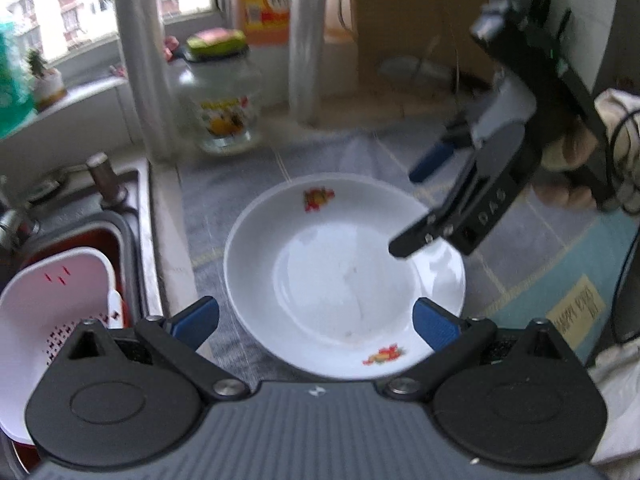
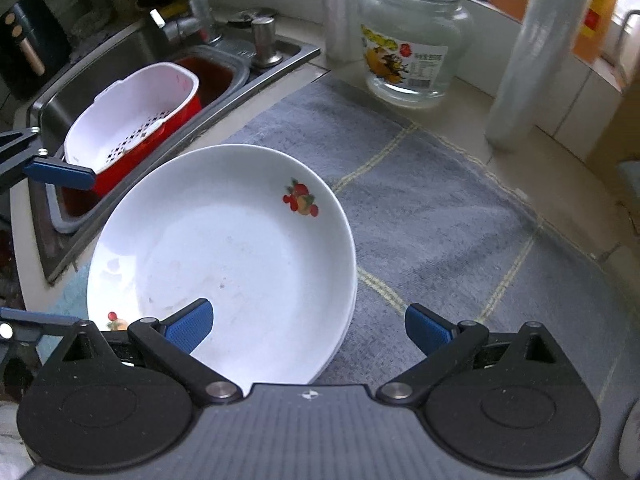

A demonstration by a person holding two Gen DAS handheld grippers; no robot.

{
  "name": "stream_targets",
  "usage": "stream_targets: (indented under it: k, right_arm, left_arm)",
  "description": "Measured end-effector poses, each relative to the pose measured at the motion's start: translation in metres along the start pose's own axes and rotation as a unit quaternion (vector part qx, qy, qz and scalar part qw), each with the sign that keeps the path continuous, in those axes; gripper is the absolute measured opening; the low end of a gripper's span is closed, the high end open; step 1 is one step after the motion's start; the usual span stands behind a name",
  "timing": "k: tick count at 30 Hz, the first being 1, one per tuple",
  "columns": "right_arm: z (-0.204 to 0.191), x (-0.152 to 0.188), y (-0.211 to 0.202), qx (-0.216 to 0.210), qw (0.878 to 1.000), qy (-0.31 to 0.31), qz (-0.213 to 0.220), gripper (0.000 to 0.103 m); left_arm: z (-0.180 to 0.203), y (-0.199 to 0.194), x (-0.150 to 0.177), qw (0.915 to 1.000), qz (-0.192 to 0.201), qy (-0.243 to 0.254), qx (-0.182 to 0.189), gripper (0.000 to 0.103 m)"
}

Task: Organize plates and bowls
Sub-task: 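Open the right gripper and withdraw it from the plate stack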

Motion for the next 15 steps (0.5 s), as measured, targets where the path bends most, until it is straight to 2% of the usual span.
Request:
stream_targets:
  k: [5, 10, 15]
  right_arm:
    - [-0.003, 0.005, -0.012, 0.024, 0.999, 0.0, 0.027, 0.103]
    - [-0.011, 0.014, -0.028, 0.058, 0.996, -0.004, 0.065, 0.103]
    - [-0.016, 0.031, -0.056, 0.103, 0.987, 0.015, 0.123, 0.103]
  left_arm:
    - [0.0, -0.011, -0.003, 0.9978, 0.058, -0.019, -0.024, 0.102]
    - [0.005, -0.015, -0.007, 0.9947, 0.086, -0.026, -0.051, 0.102]
    - [0.02, -0.018, -0.012, 0.99, 0.124, -0.003, -0.068, 0.102]
Point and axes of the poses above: each gripper's, at about its wrist camera, not at the fingertips, and y roughly the way its jaws point, z to its right, x to its underside, the point moved 1 cm from there along y, roughly the way its jaws point, and after that the axes turned 7 degrees about z, right-handed, at the moved point
